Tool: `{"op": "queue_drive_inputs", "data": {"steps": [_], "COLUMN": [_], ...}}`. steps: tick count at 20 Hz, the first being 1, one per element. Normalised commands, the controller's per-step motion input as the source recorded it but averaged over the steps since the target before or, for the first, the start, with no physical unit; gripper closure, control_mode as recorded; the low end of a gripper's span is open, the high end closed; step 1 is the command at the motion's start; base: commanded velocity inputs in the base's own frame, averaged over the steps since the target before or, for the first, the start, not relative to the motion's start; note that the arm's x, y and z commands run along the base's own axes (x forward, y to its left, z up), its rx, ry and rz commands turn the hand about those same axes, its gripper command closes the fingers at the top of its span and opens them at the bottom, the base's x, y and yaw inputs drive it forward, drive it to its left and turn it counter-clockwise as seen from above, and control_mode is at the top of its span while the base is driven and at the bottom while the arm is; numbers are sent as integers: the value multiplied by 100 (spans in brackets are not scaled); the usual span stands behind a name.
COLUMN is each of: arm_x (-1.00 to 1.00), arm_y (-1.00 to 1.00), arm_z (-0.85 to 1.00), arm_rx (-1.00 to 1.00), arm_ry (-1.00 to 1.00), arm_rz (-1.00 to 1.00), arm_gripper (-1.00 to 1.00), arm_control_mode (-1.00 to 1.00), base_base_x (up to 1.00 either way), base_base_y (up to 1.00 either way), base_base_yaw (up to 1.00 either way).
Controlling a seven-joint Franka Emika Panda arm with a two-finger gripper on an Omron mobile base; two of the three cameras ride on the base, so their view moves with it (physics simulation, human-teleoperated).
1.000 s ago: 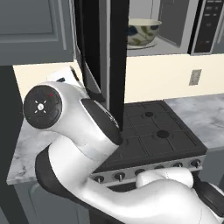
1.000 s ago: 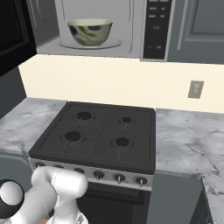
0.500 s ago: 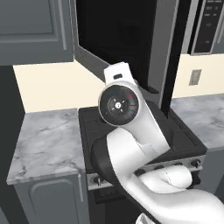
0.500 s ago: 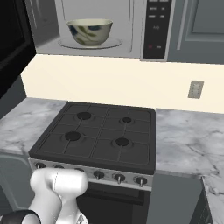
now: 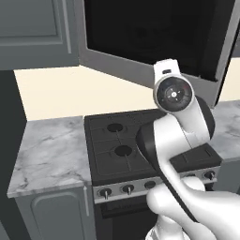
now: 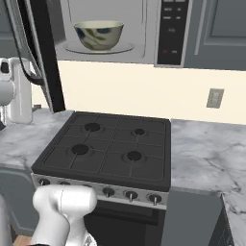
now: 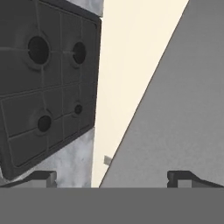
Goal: Pick the potato from the sink and place it in the bowl. Then pick the bowl and place it in the microwave. Then close the microwave door and press the start button.
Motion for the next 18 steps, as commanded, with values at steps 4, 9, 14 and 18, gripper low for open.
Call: {"op": "queue_drive_inputs", "data": {"steps": [4, 9, 14, 18], "arm_x": [70, 77, 73, 69], "arm_y": [-78, -54, -43, -42], "arm_z": [0, 22, 35, 42], "arm_rx": [0, 0, 0, 2], "arm_ry": [0, 0, 0, 0], "arm_rz": [-11, -10, -7, -2], "arm_gripper": [-100, -100, -100, -100], "arm_control_mode": [-100, -100, -100, -100], "base_base_x": [0, 0, 0, 0], "base_base_y": [0, 0, 0, 0], "base_base_yaw": [0, 0, 0, 0]}}
